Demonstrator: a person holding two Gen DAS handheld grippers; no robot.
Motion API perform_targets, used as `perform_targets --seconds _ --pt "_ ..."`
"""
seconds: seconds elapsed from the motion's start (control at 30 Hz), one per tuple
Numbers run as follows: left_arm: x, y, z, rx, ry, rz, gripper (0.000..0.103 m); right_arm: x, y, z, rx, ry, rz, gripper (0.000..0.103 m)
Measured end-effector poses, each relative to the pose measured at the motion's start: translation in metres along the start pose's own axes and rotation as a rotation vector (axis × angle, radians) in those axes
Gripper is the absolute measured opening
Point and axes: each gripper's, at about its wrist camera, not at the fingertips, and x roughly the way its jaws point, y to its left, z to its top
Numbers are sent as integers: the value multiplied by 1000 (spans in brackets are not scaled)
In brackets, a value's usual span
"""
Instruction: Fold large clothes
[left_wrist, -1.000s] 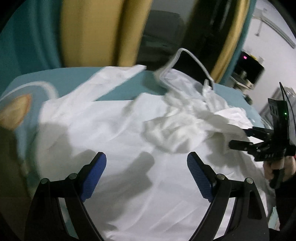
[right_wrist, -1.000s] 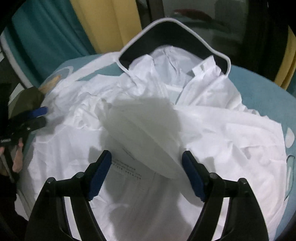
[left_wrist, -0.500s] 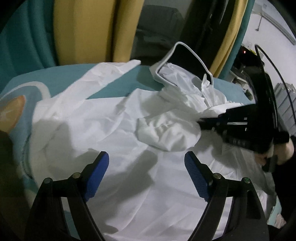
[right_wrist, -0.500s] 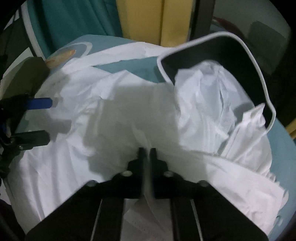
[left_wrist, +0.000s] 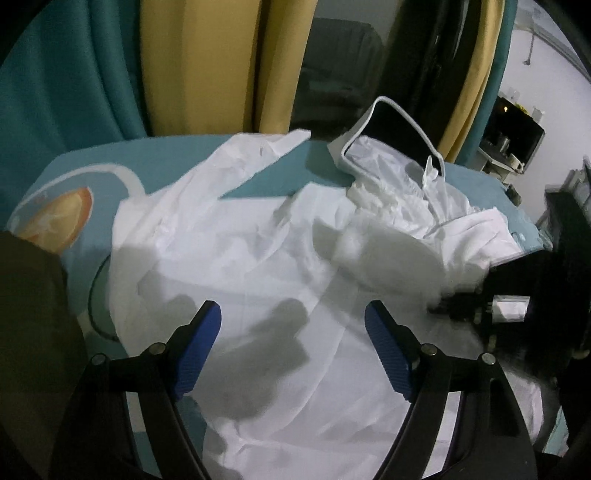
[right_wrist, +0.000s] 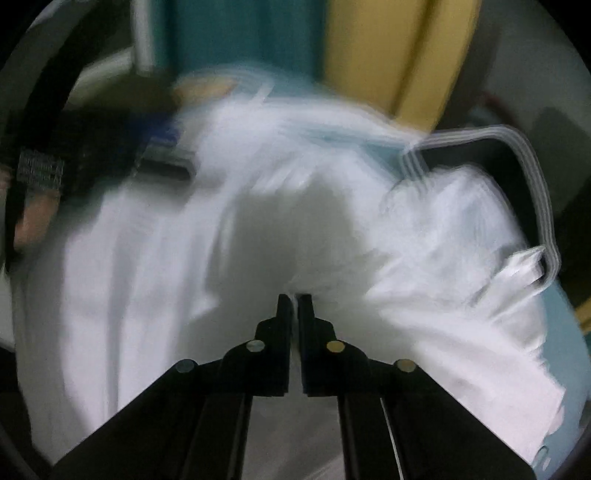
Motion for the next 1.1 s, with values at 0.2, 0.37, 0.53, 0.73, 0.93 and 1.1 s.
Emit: perform_targets --seconds 0.2,0.37,0.53,0.73,0.93,1.1 --pt "-6 5 -13 -11 -11 -1 83 -8 -12 -8 64 32 33 59" --pt "-15 11 -16 -24 -40 -26 83 -31 -34 15 167 -104 38 64" --pt "-17 16 -12 2 -28 -34 83 6 -31 46 205 -80 95 63" --pt "4 38 25 31 31 -61 83 41 -28 53 218 -10 27 63" --pt "45 58 88 78 59 -35 83 -3 -44 54 230 -110 -130 64" --pt "105 67 123 46 89 -23 69 -28 -88 29 386 -134 -240 64"
